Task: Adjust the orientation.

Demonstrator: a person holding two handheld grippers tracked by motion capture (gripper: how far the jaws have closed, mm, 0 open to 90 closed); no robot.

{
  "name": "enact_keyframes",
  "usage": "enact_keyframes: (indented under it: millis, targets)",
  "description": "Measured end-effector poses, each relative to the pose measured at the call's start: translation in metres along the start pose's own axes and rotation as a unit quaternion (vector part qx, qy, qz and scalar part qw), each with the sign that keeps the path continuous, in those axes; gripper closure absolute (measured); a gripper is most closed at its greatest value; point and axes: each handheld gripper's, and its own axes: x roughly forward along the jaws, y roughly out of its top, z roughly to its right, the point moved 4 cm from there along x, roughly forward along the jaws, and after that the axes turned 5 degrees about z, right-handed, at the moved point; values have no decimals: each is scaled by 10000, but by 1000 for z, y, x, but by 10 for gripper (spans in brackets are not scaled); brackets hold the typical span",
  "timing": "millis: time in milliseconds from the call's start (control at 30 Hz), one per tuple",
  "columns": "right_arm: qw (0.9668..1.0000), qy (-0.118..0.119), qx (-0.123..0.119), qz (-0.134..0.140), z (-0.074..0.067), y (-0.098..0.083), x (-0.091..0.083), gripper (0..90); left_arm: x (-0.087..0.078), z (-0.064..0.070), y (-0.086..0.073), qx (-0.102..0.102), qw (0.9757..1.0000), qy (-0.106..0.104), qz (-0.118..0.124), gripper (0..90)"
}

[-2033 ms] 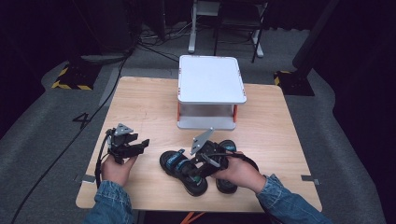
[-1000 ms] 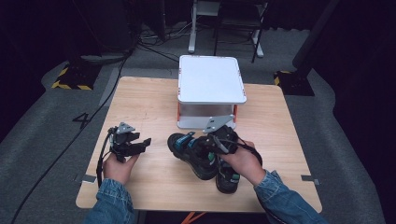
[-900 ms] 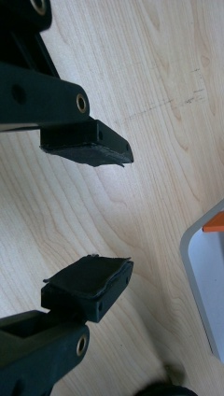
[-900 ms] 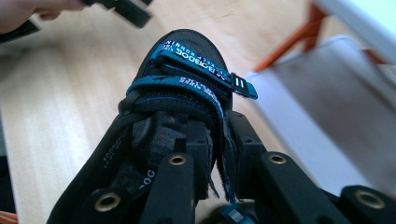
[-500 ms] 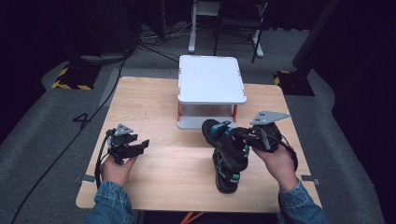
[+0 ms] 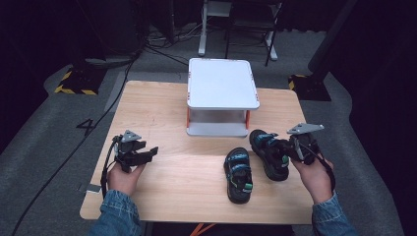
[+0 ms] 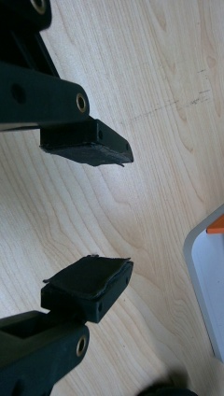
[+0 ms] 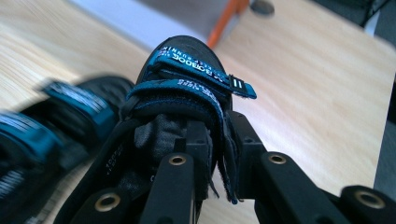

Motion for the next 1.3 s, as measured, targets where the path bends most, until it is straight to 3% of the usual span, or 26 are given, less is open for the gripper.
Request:
enact_keyframes:
  millis: [133,267,300,333,367,700,1000,1133,1200,1300]
  targets:
    - [9995,-2,-6,-306,1,-14,12,805,-1,0,0,-22,10000,-3,12,426]
    - [9985,180,-7,-512,-4,-24,20,801,-1,-1,0,-16,10000,-12,5,427]
    - [9975,384,43,-592,-8,-29,23,798,-1,-1,0,9,10000,-8,6,427]
    - [9975,384,43,-592,-8,-29,23,798,-1,-1,0,9,10000,-8,6,426]
    - [9963,603,102,-602,-13,-32,25,788,0,-1,0,-3,10000,-9,17,427]
    - [9931,966,67,-664,-30,-37,14,773,1,1,1,-40,10000,-40,23,427]
    - [9927,963,-73,-730,-40,-47,3,764,8,4,5,46,9999,-101,-25,426]
    - [9908,1169,160,-656,-37,-47,1,656,9,5,6,70,9999,-110,-21,426]
    - [9898,1329,243,-452,-38,-43,-1,512,9,4,6,63,9999,-123,-45,426]
    - [9891,1445,255,-150,-40,-36,-8,491,9,4,8,23,9999,-113,17,426]
